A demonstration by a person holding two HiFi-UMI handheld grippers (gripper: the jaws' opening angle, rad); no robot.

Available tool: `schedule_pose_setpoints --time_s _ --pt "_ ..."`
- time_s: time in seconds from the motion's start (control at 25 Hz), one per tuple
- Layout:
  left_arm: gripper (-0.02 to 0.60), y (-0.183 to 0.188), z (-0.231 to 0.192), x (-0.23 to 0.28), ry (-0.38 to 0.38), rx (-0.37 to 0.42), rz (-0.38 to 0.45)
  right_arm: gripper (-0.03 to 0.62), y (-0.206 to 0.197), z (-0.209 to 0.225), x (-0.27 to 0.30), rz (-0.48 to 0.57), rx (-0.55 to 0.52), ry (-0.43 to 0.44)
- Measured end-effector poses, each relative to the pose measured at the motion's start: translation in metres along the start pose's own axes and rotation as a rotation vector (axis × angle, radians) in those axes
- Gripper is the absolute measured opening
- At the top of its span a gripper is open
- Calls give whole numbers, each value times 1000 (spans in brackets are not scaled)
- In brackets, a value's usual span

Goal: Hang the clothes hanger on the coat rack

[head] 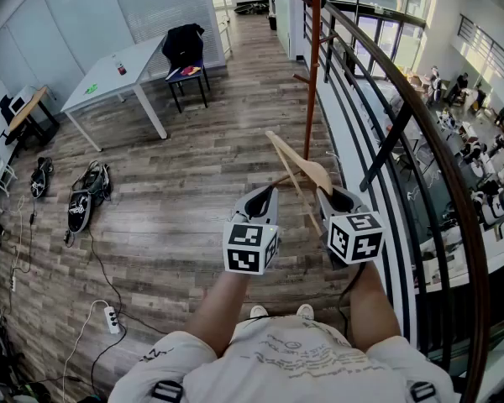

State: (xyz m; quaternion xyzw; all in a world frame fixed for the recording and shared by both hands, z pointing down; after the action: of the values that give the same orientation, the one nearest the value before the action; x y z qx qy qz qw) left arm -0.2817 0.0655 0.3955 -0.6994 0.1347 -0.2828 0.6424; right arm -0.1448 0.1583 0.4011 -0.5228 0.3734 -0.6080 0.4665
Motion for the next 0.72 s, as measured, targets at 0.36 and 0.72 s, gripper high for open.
schedule_pose_setpoints --time_s 0.36,0.72 --pt "3 4 16 -5 -6 14 1 52 -3 5 -16 5 16 -10" --pt "3 0 43 -2 -7 19 -22 52 -10 23 -35 -1 16 -18"
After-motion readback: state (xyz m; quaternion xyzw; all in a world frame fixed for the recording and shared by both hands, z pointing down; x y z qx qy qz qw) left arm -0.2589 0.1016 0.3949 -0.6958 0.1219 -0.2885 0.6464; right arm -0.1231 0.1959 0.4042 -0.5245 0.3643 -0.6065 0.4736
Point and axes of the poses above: the fingertips, and each gripper's own axes: x forward along the fingers, z to its right, y out of its top, the point moved 6 cm from there along -x, backward along the fingers, and after that the axes turned 9 degrees about y, right-handed, at the moved point
